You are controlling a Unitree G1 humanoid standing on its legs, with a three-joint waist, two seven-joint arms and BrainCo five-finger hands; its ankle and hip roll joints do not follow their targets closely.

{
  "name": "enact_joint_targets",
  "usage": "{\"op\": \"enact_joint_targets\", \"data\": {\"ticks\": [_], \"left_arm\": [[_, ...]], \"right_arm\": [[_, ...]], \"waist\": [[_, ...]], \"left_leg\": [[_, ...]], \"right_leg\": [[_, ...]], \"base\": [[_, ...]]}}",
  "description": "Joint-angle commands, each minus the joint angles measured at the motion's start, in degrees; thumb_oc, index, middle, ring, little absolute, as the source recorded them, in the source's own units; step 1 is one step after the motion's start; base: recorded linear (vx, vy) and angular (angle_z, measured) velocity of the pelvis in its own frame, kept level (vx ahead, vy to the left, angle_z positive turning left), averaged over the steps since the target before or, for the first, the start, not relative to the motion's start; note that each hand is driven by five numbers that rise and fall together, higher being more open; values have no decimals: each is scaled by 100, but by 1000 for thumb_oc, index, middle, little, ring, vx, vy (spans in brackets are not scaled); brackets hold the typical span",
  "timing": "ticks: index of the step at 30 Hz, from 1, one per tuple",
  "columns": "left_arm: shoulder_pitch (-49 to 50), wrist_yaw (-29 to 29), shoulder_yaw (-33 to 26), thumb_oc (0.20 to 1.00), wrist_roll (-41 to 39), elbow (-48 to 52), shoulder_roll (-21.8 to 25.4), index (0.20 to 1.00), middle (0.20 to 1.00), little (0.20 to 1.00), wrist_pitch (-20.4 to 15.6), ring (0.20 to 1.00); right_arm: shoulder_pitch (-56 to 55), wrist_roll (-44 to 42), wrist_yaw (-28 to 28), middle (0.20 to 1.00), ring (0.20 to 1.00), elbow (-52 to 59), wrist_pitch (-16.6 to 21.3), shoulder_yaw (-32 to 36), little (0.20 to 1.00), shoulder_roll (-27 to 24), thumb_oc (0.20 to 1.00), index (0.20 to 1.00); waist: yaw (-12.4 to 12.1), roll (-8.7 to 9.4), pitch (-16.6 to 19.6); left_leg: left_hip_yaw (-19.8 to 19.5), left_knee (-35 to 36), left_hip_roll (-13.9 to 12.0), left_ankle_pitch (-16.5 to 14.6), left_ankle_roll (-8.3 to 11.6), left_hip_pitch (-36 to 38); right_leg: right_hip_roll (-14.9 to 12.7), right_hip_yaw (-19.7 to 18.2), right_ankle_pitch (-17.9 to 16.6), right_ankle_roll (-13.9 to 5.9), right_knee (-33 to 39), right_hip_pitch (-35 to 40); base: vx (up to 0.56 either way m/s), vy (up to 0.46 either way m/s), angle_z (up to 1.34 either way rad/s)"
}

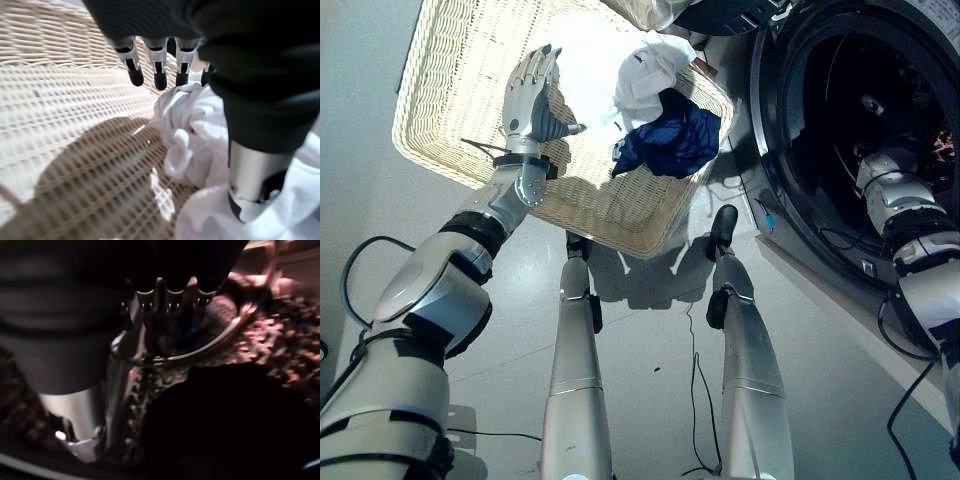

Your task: Put the clothes into the washing machine.

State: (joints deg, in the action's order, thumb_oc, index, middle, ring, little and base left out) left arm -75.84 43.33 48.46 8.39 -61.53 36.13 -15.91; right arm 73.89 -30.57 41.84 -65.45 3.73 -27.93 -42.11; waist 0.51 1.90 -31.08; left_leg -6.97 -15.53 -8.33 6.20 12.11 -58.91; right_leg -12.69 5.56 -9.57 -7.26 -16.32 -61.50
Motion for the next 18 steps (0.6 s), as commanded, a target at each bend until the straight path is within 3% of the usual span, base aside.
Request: {"op": "enact_joint_targets", "data": {"ticks": [1, 8, 15, 18], "left_arm": [[-371, 434, -144, 1000, 429, -117, -110, 1000, 1000, 1000, -52, 1000], [-576, 1052, -254, 1000, 599, -237, -316, 1000, 1000, 1000, 53, 1000], [-636, 807, -244, 1000, 726, -271, -477, 1000, 1000, 1000, -294, 1000], [-699, 307, -98, 1000, 834, -298, -569, 1000, 1000, 1000, -509, 1000]], "right_arm": [[0, 247, 294, 1000, 1000, -168, -75, -198, 1000, -213, 1000, 1000], [-224, 591, 287, 1000, 1000, -322, -146, -175, 1000, 98, 1000, 1000], [-358, 623, 283, 1000, 1000, -368, -95, -122, 1000, 316, 1000, 1000], [-380, 673, 306, 1000, 1000, -342, -75, -113, 1000, 394, 1000, 1000]], "waist": [[15, 44, 129], [103, 60, 129], [160, 69, 129], [217, 62, 129]], "left_leg": [[106, 71, 557, -169, -580, 74], [152, 136, 543, -172, -536, 25], [186, 166, 516, -181, -494, 8], [227, 190, 501, -183, -476, 20]], "right_leg": [[315, 18, -236, -451, 15, -82], [363, -20, -240, -458, 55, -172], [396, -57, -245, -459, 71, -215], [422, -97, -248, -459, 90, -228]], "base": [[0, 0, 0], [0, 0, 0], [0, 0, 0], [-2, 13, 0]]}}
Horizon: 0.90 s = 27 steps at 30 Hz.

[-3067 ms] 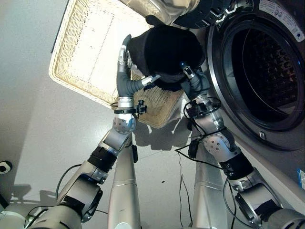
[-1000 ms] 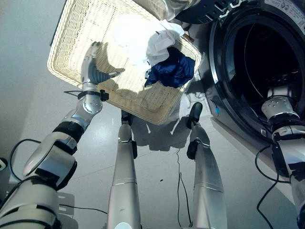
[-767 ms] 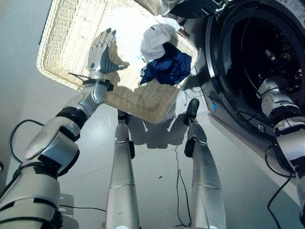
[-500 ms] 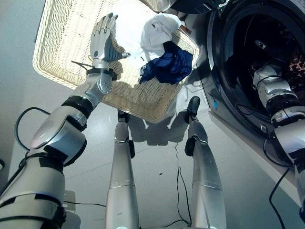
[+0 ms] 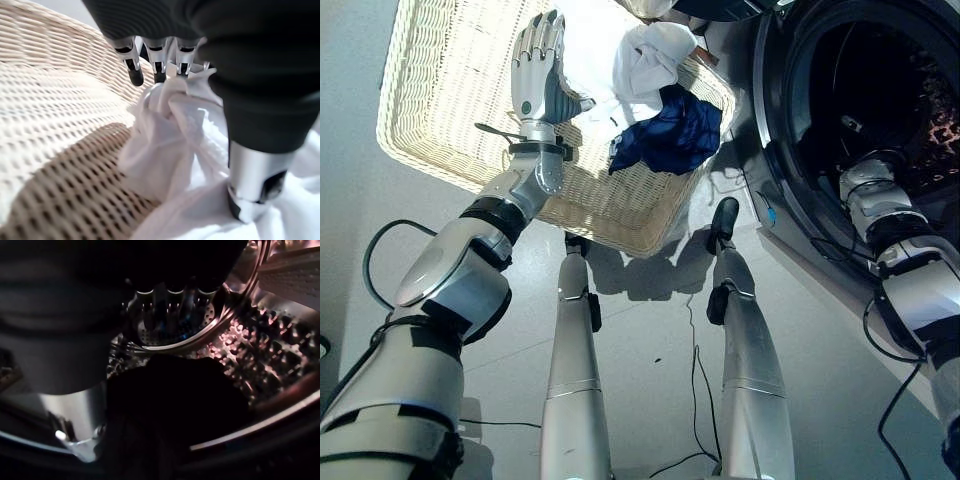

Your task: Put the clothes into the washing machine.

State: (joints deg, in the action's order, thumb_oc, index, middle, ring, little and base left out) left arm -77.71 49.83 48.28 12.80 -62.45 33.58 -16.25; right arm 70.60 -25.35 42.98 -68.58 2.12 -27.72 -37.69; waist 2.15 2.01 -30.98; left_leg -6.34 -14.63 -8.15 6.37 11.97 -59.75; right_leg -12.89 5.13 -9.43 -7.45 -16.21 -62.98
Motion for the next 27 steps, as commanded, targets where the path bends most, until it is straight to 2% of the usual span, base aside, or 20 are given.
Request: {"op": "enact_joint_targets", "data": {"ticks": [1, 7, 12, 13, 14, 20, 27], "left_arm": [[-513, -357, -70, 1000, 398, -205, -319, 1000, 1000, 1000, -477, 1000], [-525, -764, 241, 1000, 396, -249, -433, 1000, 1000, 1000, -716, 1000], [-533, -1135, 491, 1000, 494, -279, -527, 1000, 1000, 1000, -743, 1000], [-534, -1174, 509, 580, 490, -294, -538, 580, 580, 580, -751, 580], [-533, -1223, 539, 200, 488, -314, -563, 200, 200, 200, -759, 200], [-506, -1541, 637, 200, 395, -305, -557, 200, 200, 200, -751, 200], [-404, -1623, 561, 200, 255, -291, -524, 200, 200, 200, -709, 200]], "right_arm": [[-55, 150, 194, 1000, 1000, -24, 85, -131, 1000, -47, 1000, 1000], [-2, 227, 168, 1000, 1000, -19, 91, -177, 1000, -36, 1000, 1000], [65, 264, 188, 1000, 1000, -54, 102, -219, 1000, 17, 1000, 1000], [76, 263, 187, 1000, 1000, -63, 99, -225, 1000, 21, 1000, 1000], [77, 263, 199, 1000, 1000, -62, 96, -236, 1000, 39, 1000, 1000], [54, 278, 200, 1000, 1000, -60, 143, -228, 1000, 45, 1000, 1000], [15, 201, 198, 1000, 1000, 14, 180, -189, 1000, 88, 1000, 1000]], "waist": [[54, 54, 119], [103, 28, 119], [130, 20, 119], [132, 21, 119], [138, 22, 119], [151, 2, 119], [134, -21, 119]], "left_leg": [[167, 103, 483, -200, -461, 106], [229, 115, 462, -200, -445, 108], [257, 126, 440, -195, -430, 90], [261, 126, 436, -194, -429, 90], [265, 123, 434, -194, -427, 94], [290, 140, 429, -189, -422, 123], [297, 165, 418, -183, -420, 153]], "right_leg": [[442, -56, -264, -440, 80, -80], [444, -88, -288, -454, 92, -117], [454, -117, -297, -458, 107, -140], [453, -119, -297, -458, 108, -141], [451, -120, -299, -458, 109, -140], [452, -143, -305, -459, 126, -129], [430, -136, -303, -459, 141, -107]], "base": [[-2, 31, -2], [1, 17, 0], [0, 0, 0], [0, 0, 0], [0, 0, 0], [0, 0, 0], [0, 0, 0]]}}
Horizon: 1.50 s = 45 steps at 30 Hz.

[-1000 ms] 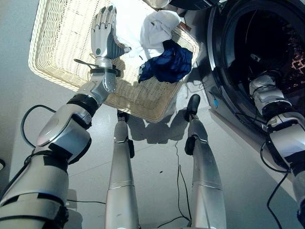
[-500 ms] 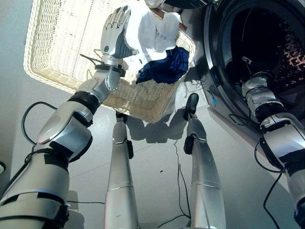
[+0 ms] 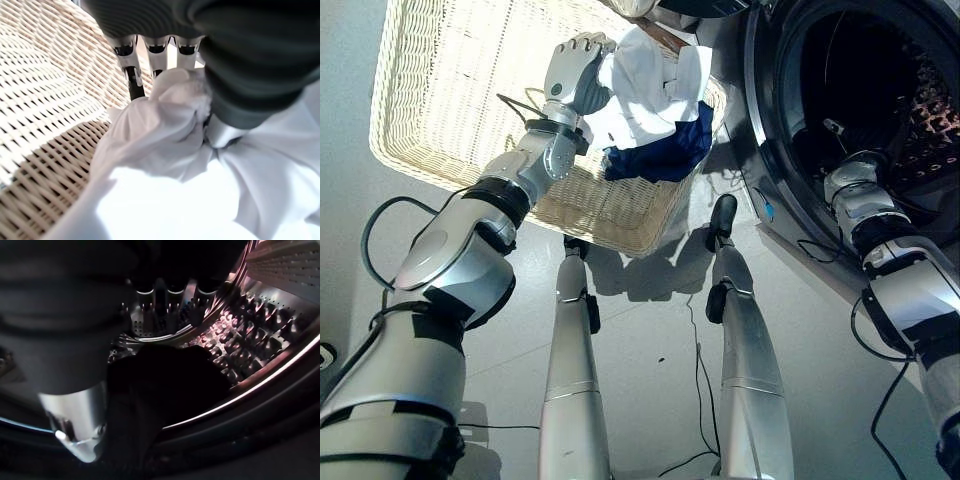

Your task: Put the clothes into the washing machine.

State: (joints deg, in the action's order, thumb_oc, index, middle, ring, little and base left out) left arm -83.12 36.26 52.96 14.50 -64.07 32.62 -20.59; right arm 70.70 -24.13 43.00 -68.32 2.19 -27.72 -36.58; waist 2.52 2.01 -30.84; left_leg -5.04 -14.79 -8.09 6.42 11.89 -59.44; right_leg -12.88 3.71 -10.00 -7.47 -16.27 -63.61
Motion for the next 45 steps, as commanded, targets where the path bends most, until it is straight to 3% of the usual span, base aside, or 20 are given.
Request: {"op": "enact_joint_targets", "data": {"ticks": [1, 6, 12, 21, 26, 30, 36, 42, 45], "left_arm": [[179, -274, 38, 200, 32, -129, -429, 200, 200, 200, -286, 200], [298, -155, -119, 200, -159, -80, -390, 200, 200, 200, -396, 200], [726, 524, -909, 200, -782, 367, -308, 200, 200, 200, -919, 200], [1827, 1323, -2185, 200, -1200, 2009, -434, 200, 200, 200, -1825, 200], [2296, 1423, -2623, 200, -994, 2671, -692, 200, 200, 200, -2251, 200], [2683, 1383, -2920, 200, -766, 3375, -825, 200, 200, 200, -2530, 200], [2911, 1095, -3079, 200, -703, 4038, -914, 200, 200, 200, -2531, 200], [3117, 807, -3259, 200, -865, 4587, -971, 200, 200, 200, -2748, 200], [3313, 623, -3377, 200, -685, 5167, -1014, 200, 200, 200, -2700, 200]], "right_arm": [[-10, -36, 150, 1000, 1000, 16, 232, -159, 1000, -2, 1000, 1000], [-131, -500, -42, 1000, 1000, 180, 457, -31, 1000, 56, 1000, 1000], [-517, -918, 106, 1000, 1000, 675, 1066, 398, 1000, 186, 1000, 1000], [-1234, -421, 1100, 1000, 1000, 2776, 1353, 1081, 1000, 439, 1000, 1000], [-1605, 126, 937, 1000, 1000, 3796, 1474, 1542, 1000, 683, 1000, 1000], [-2059, 565, 597, 1000, 1000, 4753, 1510, 1862, 1000, 928, 1000, 1000], [-2424, 879, 243, 1000, 1000, 5588, 1307, 1964, 1000, 1113, 1000, 1000], [-2697, 381, -960, 1000, 1000, 6023, 1270, 1879, 1000, 1296, 1000, 1000], [-3021, -256, -2256, 1000, 1000, 6646, 1077, 1707, 1000, 1433, 1000, 1000]], "waist": [[89, -22, 105], [73, -16, 105], [21, -28, 105], [-84, -52, 105], [-128, -85, 105], [-125, -93, 105], [-115, -104, 105], [-131, -118, 105], [-143, -99, 105]], "left_leg": [[163, 184, 407, -187, -408, 130], [159, 202, 395, -175, -392, 138], [127, 223, 401, -190, -375, 173], [33, 257, 445, -244, -383, 136], [-9, 262, 486, -262, -417, 123], [-30, 262, 498, -257, -449, 127], [-18, 229, 510, -221, -482, 140], [-15, 217, 527, -175, -509, 128], [-25, 206, 550, -122, -518, 114]], "right_leg": [[425, 11, -245, -458, 142, -38], [416, 28, -246, -462, 143, -32], [408, 36, -223, -455, 126, -18], [363, 66, -182, -461, 56, -80], [342, 58, -165, -465, 14, -105], [337, 24, -148, -459, -36, -116], [324, -11, -131, -443, -92, -101], [299, 1, -135, -433, -129, -112], [257, 29, -144, -426, -159, -120]], "base": [[0, 0, 0], [0, 0, 0], [0, 0, 0], [0, -7, 0], [0, 0, 0], [0, 0, 0], [0, 0, 0], [0, 0, 0], [0, 0, 0]]}}
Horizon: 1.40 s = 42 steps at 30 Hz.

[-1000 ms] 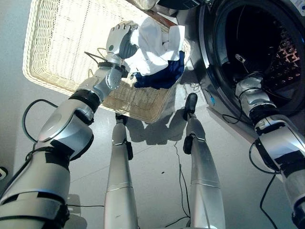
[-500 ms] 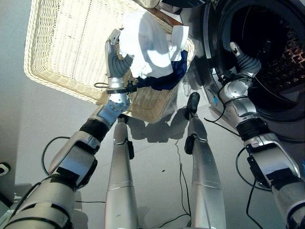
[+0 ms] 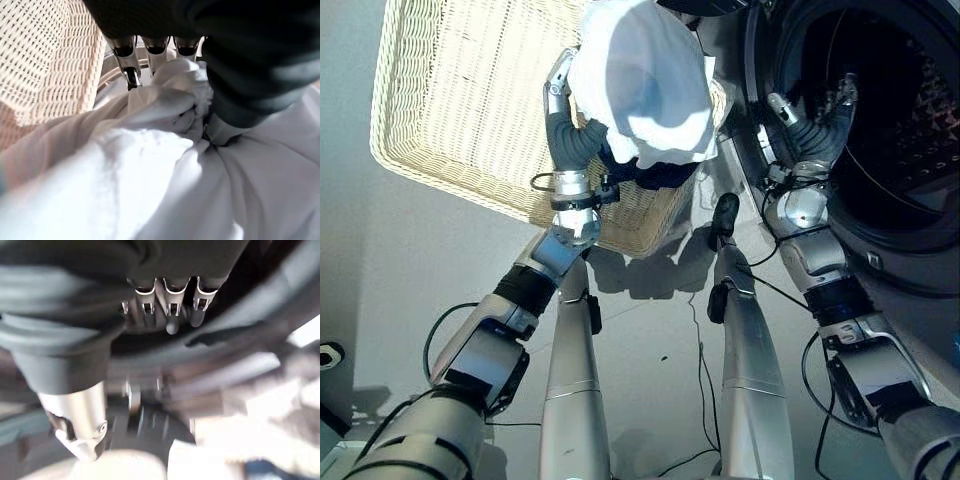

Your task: Put the clothes into the washing machine.

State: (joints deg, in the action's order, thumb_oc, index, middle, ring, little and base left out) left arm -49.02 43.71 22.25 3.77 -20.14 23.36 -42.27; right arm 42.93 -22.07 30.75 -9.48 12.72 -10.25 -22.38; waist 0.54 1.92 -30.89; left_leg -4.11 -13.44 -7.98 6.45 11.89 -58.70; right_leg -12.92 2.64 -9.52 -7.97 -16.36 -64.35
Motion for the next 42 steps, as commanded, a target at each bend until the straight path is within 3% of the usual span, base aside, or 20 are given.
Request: {"op": "enact_joint_targets", "data": {"ticks": [1, 3, 7, 13, 14, 22, 27, 29, 33, 34, 35, 36, 37, 38, 42], "left_arm": [[-59, -113, -309, 200, 442, 842, -93, 200, 200, 200, -502, 200], [-36, -142, -317, 200, 507, 921, -96, 200, 200, 200, -488, 200], [-43, -40, -239, 200, 1193, 1219, 51, 200, 200, 200, -65, 200], [-11, -326, -268, 200, 939, 1332, 112, 200, 200, 200, -170, 200], [-14, -733, -189, 200, 663, 1520, 145, 200, 200, 200, -269, 200], [60, -2068, -53, 200, -479, 1834, -6, 200, 200, 200, -391, 200], [82, -2807, 149, 200, -1066, 1981, -157, 200, 200, 200, -333, 200], [99, -3398, 223, 200, -1587, 2042, -243, 200, 200, 200, -245, 200], [112, -3729, 346, 200, -1833, 2136, -283, 200, 200, 200, -116, 200], [121, -4037, 373, 200, -2095, 2162, -313, 200, 200, 200, -56, 200], [116, -4208, 432, 200, -2228, 2203, -335, 200, 200, 200, 18, 200], [120, -4253, 437, 200, -2242, 2221, -349, 200, 200, 200, 41, 200], [121, -4253, 436, 200, -2243, 2221, -349, 200, 200, 200, 41, 200], [122, -4296, 452, 200, -2248, 2246, -367, 200, 200, 200, 74, 200], [111, -4462, 622, 200, -2159, 2327, -424, 200, 200, 200, 197, 200]], "right_arm": [[-281, -512, -1127, 1000, 1000, 827, -11, -52, 1000, 19, 1000, 1000], [-330, -647, -1374, 1000, 1000, 923, -50, -106, 1000, 39, 1000, 1000], [-488, -2076, -2871, 1000, 1000, 1441, -443, -440, 1000, 36, 1000, 1000], [-485, -2405, -3371, 1000, 1000, 1642, -638, -560, 1000, -19, 1000, 1000], [-402, -2591, -3768, 1000, 1000, 1923, -832, -735, 1000, -48, 1000, 1000], [-237, -2680, -4028, 1000, 1000, 2151, -1040, -883, 1000, 46, 1000, 1000], [-122, -2557, -3984, 1000, 1000, 2193, -870, -936, 1000, 173, 1000, 1000], [-45, -2456, -3867, 1000, 1000, 2199, -743, -934, 1000, 229, 1000, 1000], [-24, -2543, -3873, 1000, 1000, 2217, -704, -906, 1000, 272, 1000, 1000], [-30, -2517, -3871, 906, 906, 2237, -676, -899, 906, 297, 906, 906], [-23, -2519, -3860, 479, 479, 2259, -662, -895, 479, 318, 479, 479], [-26, -2520, -3855, 385, 385, 2263, -657, -895, 385, 322, 385, 385], [-26, -2519, -3855, 385, 385, 2263, -657, -895, 385, 322, 385, 385], [-27, -2523, -3850, 200, 200, 2266, -643, -894, 200, 329, 200, 200], [-72, -2662, -3876, 200, 200, 2277, -571, -884, 200, 406, 200, 200]], "waist": [[57, -88, 109], [52, -82, 109], [30, -42, 109], [15, -34, 109], [-23, -34, 109], [-72, -34, 109], [-93, -38, 109], [-104, -43, 109], [-103, -40, 109], [-100, -40, 109], [-95, -40, 109], [-95, -38, 109], [-95, -38, 109], [-93, -35, 109], [-76, -20, 109]], "left_leg": [[-119, 72, 544, -119, -518, 46], [-121, 68, 545, -106, -517, 40], [-124, 59, 538, -47, -505, 51], [-111, 74, 525, -30, -505, 68], [-130, 58, 527, -7, -499, 39], [-136, 35, 549, 12, -540, 10], [-147, -10, 552, 20, -551, -36], [-155, -23, 567, 25, -562, -49], [-151, -35, 575, 31, -577, -53], [-144, -41, 582, 28, -584, -56], [-143, -50, 588, 30, -589, -59], [-143, -56, 589, 29, -592, -59], [-143, -56, 589, 28, -592, -59], [-142, -60, 589, 28, -594, -60], [-142, -76, 595, 31, -605, -77]], "right_leg": [[255, 140, -191, -377, -155, -41], [249, 150, -191, -374, -165, -44], [195, 215, -182, -363, -190, -9], [174, 244, -177, -367, -174, 20], [144, 277, -186, -372, -166, 20], [146, 309, -201, -367, -162, 26], [128, 322, -221, -377, -166, 15], [121, 330, -233, -387, -162, 16], [114, 340, -252, -388, -157, 21], [115, 342, -256, -388, -151, 20], [110, 344, -268, -391, -144, 21], [108, 344, -270, -392, -143, 24], [108, 345, -270, -392, -143, 25], [106, 345, -271, -393, -140, 28], [103, 338, -288, -397, -121, 32]], "base": [[0, 0, 0], [1, -2, 2], [3, -14, 3], [0, 0, 0], [2, -31, 0], [0, -4, 0], [0, 0, 0], [0, 0, 0], [0, 0, 0], [0, 0, 0], [0, 0, 0], [0, 0, 0], [0, 0, 0], [0, 0, 0], [0, 0, 0]]}}
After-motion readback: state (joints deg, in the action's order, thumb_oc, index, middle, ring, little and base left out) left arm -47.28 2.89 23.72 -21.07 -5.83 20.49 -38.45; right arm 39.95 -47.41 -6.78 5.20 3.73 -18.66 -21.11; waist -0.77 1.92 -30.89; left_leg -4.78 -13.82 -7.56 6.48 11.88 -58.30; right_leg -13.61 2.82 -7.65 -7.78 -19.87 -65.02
